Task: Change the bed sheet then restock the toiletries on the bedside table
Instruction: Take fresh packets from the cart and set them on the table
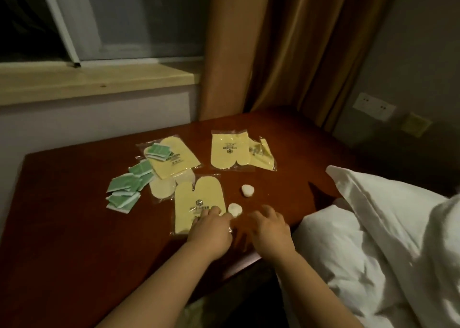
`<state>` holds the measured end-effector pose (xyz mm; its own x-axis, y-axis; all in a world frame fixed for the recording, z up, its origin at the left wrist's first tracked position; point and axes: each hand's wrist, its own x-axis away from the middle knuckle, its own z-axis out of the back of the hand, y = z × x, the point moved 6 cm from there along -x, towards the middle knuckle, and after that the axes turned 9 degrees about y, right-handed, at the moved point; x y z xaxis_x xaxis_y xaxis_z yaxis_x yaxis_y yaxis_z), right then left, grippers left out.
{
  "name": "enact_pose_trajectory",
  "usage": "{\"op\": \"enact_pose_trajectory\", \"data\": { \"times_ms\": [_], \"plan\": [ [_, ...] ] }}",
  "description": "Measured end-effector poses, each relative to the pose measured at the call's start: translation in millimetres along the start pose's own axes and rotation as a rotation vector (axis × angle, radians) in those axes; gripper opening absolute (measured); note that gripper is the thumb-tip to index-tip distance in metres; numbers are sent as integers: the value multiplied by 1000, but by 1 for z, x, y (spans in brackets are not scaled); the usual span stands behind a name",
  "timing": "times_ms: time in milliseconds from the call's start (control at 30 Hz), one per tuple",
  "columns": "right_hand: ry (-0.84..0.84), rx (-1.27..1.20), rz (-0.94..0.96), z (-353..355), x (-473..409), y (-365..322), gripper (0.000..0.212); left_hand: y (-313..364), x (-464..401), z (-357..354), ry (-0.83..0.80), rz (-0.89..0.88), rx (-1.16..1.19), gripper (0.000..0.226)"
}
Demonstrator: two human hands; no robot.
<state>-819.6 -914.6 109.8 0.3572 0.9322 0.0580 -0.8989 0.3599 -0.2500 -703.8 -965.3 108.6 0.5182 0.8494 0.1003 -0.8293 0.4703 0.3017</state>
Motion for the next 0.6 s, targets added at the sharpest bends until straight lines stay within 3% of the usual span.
{"op": "enact_pose_trajectory", "data": {
  "times_ms": [233,400,600],
  "plan": [
    [-77,-44,39,-33,-130,27,52,-4,-99,-52,-122,73,39,57],
    [-205,17,141,-67,-176,33,63,-7,-131,-74,-201,125,-47,61],
    [-109,-27,193,-78,-180,40,40,-6,-149,-74,-193,141,-49,46]
  ]
}}
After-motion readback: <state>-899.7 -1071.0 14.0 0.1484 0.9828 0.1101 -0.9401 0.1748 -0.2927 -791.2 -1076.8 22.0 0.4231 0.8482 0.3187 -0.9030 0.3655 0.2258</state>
